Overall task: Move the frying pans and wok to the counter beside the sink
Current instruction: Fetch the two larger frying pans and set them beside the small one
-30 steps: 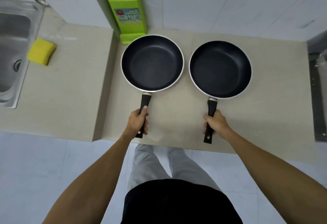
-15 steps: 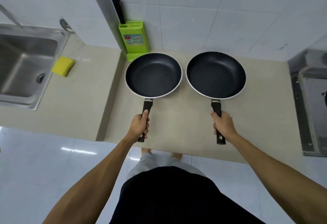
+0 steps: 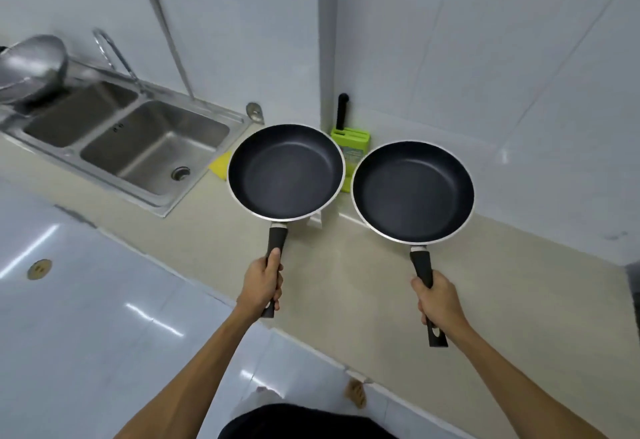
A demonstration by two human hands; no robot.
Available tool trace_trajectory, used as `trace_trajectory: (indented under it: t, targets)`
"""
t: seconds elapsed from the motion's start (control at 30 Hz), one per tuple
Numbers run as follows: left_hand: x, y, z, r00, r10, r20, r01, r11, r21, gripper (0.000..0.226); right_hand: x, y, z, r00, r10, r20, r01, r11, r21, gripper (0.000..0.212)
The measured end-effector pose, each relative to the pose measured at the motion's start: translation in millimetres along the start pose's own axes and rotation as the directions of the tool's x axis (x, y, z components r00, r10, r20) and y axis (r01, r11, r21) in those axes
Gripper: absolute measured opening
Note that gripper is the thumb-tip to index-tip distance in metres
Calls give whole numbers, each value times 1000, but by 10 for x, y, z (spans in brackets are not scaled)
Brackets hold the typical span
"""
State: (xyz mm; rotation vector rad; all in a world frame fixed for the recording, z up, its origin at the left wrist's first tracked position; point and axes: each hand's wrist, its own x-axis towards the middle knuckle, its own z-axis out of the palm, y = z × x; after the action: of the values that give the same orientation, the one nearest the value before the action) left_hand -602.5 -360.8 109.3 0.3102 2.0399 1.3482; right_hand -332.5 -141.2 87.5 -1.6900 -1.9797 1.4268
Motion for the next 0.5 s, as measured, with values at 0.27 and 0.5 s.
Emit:
trace_trajectory:
  t: [0.27,0.5]
  targets:
    - [21,-264,-1567,988,-14,-156,-6,991,-131,48,-133,-997,1262,963,-173,207,200,973,-116,17]
    - [157,-557,-3542,954,-54,-295,-8,979,-205,50,-479,-1977,2956,909,-273,315,316,944,-95,25]
